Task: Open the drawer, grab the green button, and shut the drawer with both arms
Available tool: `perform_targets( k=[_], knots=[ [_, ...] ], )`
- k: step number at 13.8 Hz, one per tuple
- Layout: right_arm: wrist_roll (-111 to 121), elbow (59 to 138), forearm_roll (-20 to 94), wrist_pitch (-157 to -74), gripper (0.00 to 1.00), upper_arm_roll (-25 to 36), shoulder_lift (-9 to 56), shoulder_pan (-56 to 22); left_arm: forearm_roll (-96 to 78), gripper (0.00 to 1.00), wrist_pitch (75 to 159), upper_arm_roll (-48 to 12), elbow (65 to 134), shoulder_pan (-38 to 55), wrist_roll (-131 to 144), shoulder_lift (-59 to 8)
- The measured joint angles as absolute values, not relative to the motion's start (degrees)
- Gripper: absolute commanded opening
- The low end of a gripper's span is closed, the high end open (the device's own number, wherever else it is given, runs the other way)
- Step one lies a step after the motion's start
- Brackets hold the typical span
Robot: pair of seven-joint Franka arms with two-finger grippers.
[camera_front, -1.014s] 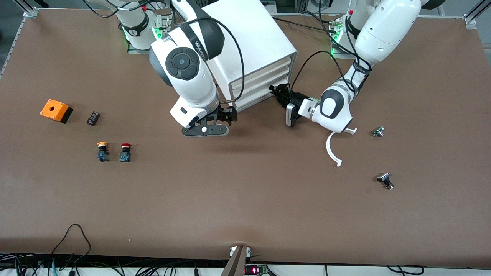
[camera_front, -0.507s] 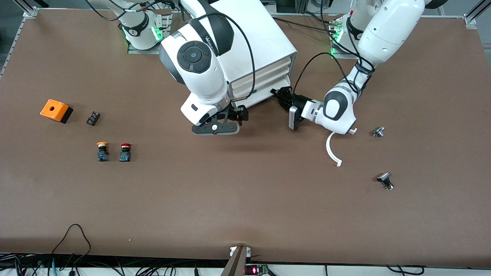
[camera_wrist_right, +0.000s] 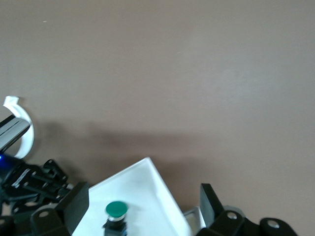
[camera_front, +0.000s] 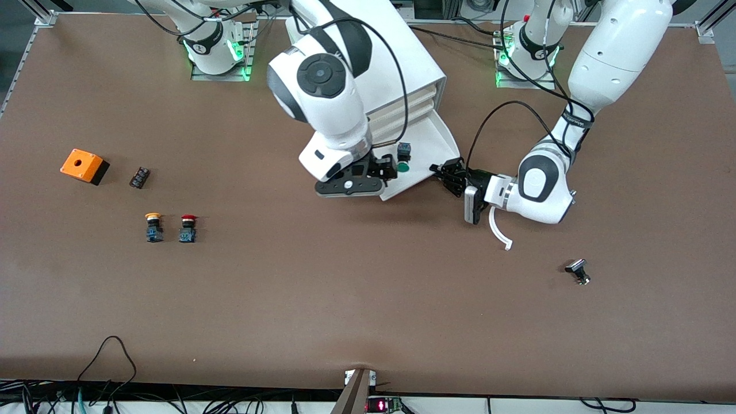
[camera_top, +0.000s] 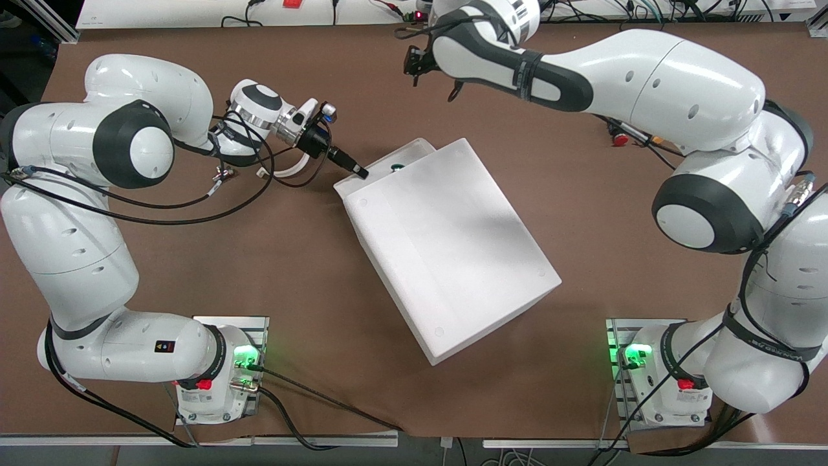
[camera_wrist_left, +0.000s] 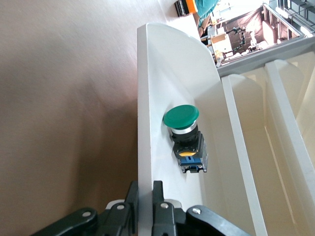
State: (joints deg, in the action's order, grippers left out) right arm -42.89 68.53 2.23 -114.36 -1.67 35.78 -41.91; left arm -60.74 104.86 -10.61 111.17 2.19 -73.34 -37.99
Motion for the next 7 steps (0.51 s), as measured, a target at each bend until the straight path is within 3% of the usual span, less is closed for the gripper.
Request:
perform_targets(
  k=[1, 7],
  knots=[
    [-44.12, 67.93, 1.93, -114.73, 0.99, -1.64, 36.32, -43.0, -60.73, 0.99, 104.74, -10.62, 110.79, 2.04, -73.34, -38.33],
    [-51.11, 66.6, -1.42, -118.3, 1.0, -1.44, 41.29, -48.04, -60.13, 1.0, 101.13, -10.32, 108.06, 0.58, -71.46, -38.73]
  ],
)
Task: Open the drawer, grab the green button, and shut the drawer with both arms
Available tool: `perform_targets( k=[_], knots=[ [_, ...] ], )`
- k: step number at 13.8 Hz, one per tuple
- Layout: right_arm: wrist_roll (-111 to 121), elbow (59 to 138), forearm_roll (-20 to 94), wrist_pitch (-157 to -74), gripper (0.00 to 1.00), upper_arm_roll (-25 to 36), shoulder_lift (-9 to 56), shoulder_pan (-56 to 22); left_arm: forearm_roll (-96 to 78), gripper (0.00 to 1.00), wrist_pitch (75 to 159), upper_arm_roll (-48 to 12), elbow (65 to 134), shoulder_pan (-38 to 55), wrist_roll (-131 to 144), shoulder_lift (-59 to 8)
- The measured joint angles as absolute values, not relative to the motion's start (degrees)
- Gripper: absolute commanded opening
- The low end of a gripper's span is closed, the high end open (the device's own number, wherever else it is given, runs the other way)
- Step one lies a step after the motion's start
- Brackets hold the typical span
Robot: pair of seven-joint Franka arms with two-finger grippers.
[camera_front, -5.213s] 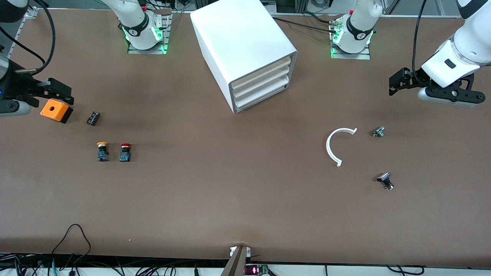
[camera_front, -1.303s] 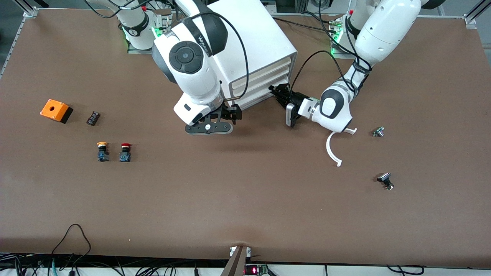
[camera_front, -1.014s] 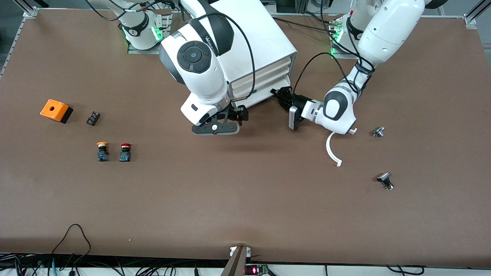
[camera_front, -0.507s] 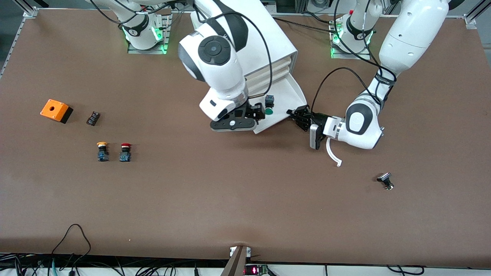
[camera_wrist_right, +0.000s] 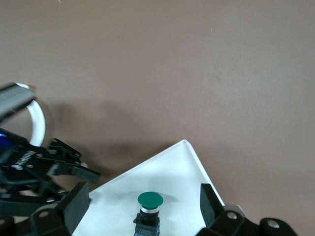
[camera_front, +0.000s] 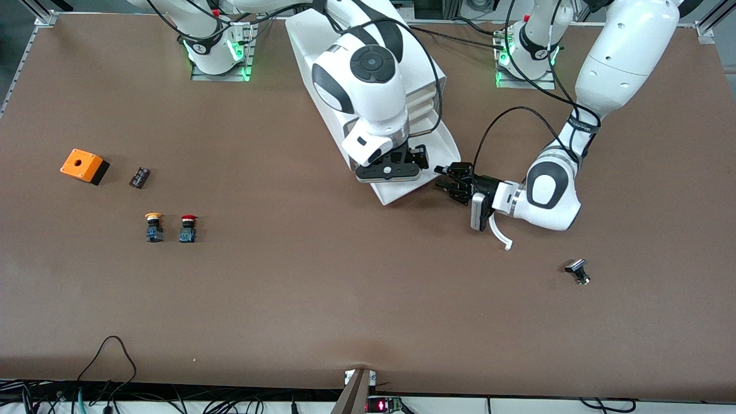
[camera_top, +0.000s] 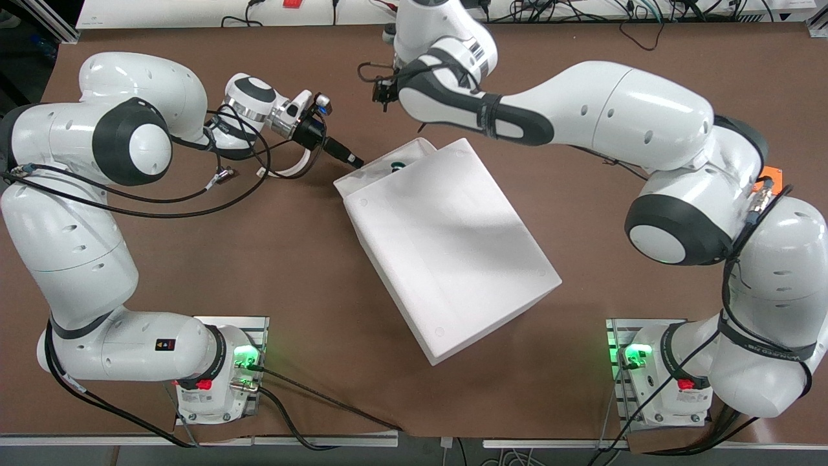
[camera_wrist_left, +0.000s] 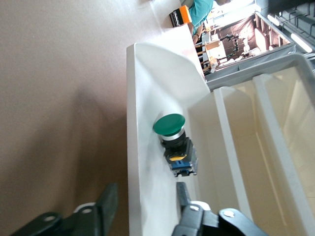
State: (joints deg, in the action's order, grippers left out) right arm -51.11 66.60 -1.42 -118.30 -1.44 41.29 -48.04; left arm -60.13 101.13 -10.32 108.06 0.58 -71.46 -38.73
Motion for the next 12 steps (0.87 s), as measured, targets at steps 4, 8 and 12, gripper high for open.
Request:
perform_targets(
  k=[4, 8, 12],
  knots=[
    [-56.01, 66.62, -3.42, -119.22, 1.0, -1.43, 45.46, -50.7, -50.72, 1.0, 92.83, -9.69, 101.09, -1.16, -57.27, -38.68],
    [-62.26, 67.76, -3.43, -121.99, 1.0, -1.43, 47.84, -52.33, -45.16, 1.0, 86.87, -9.5, 96.12, -2.99, -43.39, -38.51],
    [-65.38, 68.28, -3.43, -122.23, 0.99, -1.47, 47.88, -53.66, -35.15, 1.0, 84.77, -9.14, 93.87, -3.13, -26.93, -36.23]
  ],
)
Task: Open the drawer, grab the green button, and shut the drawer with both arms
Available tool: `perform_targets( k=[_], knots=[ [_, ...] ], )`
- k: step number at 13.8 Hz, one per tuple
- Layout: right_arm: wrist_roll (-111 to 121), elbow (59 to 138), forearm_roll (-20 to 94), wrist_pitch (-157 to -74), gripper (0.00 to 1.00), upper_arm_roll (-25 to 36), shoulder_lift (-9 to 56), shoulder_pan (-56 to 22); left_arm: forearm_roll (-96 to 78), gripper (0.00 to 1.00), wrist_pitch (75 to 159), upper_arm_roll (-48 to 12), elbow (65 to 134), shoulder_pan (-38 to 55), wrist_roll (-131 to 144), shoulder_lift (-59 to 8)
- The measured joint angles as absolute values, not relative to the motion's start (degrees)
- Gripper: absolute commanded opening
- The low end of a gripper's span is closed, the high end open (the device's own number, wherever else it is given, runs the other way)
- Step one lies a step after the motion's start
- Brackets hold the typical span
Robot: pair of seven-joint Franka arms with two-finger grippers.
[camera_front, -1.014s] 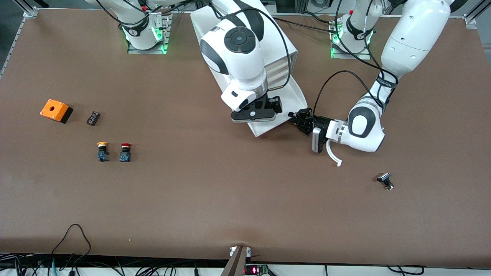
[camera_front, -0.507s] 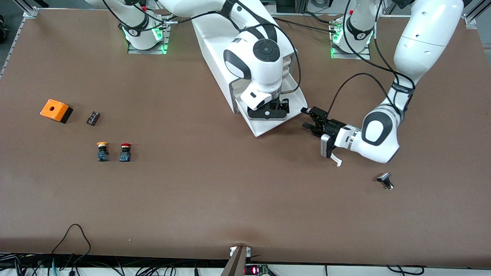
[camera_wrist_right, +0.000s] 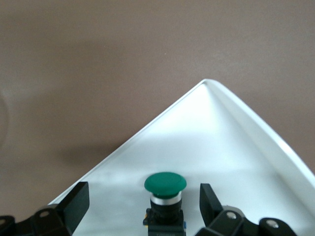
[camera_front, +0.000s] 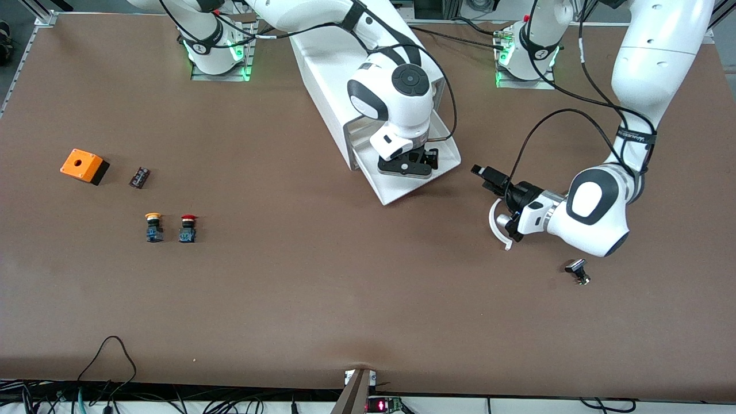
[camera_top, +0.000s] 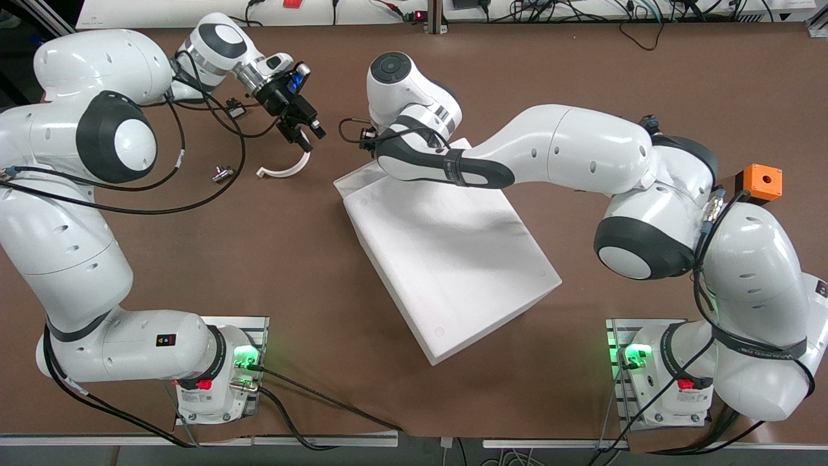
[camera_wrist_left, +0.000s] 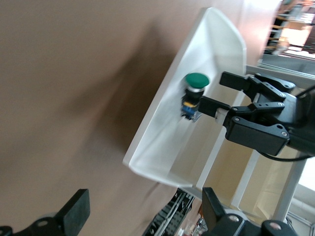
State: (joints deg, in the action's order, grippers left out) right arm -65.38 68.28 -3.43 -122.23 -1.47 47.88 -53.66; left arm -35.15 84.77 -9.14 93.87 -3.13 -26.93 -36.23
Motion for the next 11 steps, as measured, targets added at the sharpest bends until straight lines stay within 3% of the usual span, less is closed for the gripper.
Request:
perform_targets(
  k=[3, 5, 7, 11],
  knots=[
    [-66.89, 70.09, -3.43, -122.23, 0.97, -1.48, 47.89, -55.06, -26.73, 1.0, 82.85, -9.28, 93.31, -3.03, -10.62, -33.7],
    [-67.15, 70.88, -3.43, -122.23, 0.81, -1.48, 47.89, -55.48, -25.76, 1.0, 82.8, -9.41, 93.31, -2.53, -3.88, -33.49],
    [-67.15, 71.05, -3.43, -122.23, 0.6, -1.47, 47.87, -55.54, -24.49, 1.0, 82.82, -9.48, 93.34, -2.12, 3.44, -33.54],
    [-67.14, 71.23, -3.43, -122.21, 0.05, -1.47, 47.85, -55.84, -20.93, 1.0, 82.94, -9.59, 93.34, -2.06, 8.74, -33.77]
  ],
)
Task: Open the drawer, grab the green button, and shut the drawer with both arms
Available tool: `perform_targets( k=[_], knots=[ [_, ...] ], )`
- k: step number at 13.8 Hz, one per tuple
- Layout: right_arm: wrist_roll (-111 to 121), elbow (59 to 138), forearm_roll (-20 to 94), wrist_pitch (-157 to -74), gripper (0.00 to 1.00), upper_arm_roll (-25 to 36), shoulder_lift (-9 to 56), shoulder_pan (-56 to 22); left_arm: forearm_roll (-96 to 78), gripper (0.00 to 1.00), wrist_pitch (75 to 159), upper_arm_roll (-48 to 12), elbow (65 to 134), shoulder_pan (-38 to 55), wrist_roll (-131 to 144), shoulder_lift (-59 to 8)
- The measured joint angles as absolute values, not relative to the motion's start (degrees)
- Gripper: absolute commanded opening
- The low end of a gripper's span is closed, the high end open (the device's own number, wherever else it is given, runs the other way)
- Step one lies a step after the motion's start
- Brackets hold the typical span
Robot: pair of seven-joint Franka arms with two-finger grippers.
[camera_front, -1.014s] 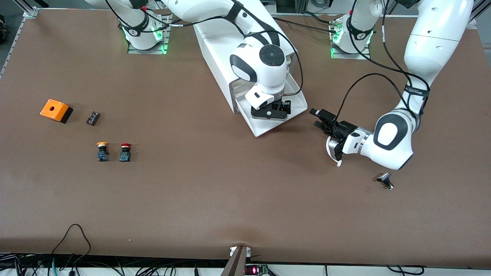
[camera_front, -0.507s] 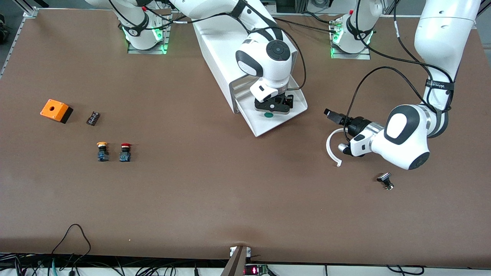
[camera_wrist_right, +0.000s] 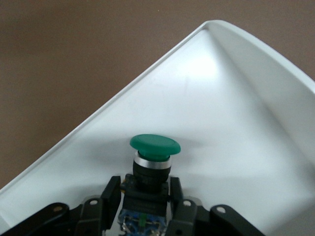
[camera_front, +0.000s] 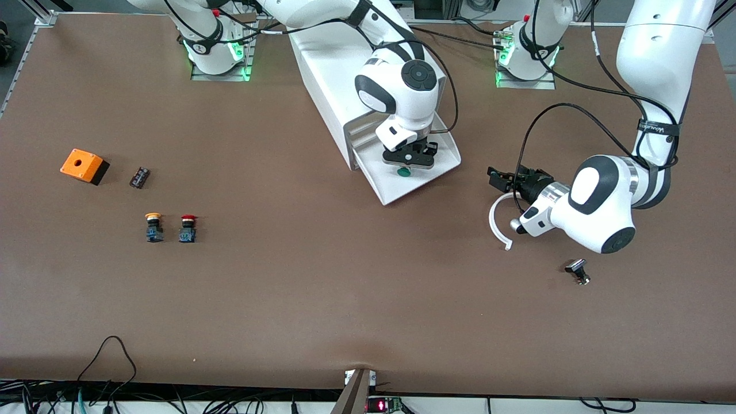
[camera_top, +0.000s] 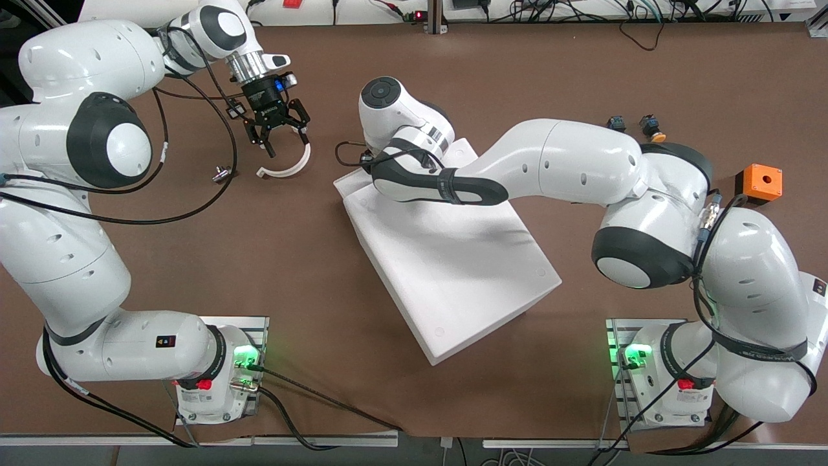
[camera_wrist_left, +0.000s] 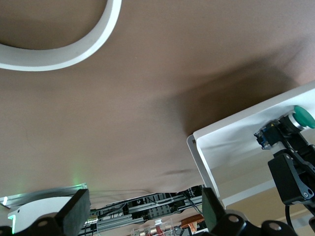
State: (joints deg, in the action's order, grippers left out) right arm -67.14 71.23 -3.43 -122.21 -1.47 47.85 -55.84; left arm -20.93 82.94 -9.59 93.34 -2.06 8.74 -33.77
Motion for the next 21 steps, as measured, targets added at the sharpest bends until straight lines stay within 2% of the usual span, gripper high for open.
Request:
perform_targets(
  k=[1, 4, 6, 8, 14, 21],
  knots=[
    [-67.13, 71.24, -3.43, -122.21, 0.0, -1.47, 47.78, -55.91, -20.89, 1.0, 82.95, -9.58, 93.34, -2.06, 8.92, -33.89],
    [-67.12, 71.22, -3.43, -122.25, 0.0, -1.47, 47.67, -56.02, -20.89, 1.0, 83.01, -9.58, 93.34, -2.06, 9.07, -34.46],
    [-67.12, 70.71, -3.44, -122.42, 0.0, -1.43, 47.54, -56.04, -20.87, 0.96, 83.03, -9.59, 93.34, -2.06, 9.07, -34.54],
    [-67.12, 69.24, -3.49, -122.47, 0.0, -1.0, 47.14, -56.02, -20.49, 0.98, 83.24, -9.64, 93.06, -2.02, 9.06, -34.53],
    [-61.77, 67.41, -3.73, -122.49, 0.0, 6.32, 44.85, -54.96, -16.75, 0.99, 83.25, -9.65, 91.53, -1.65, 9.06, -35.9],
    [-38.57, 68.17, -0.79, -119.71, 0.0, 7.04, 40.99, -42.27, -12.8, 0.99, 83.26, -9.63, 83.99, -1.35, 9.08, -40.62]
  ],
)
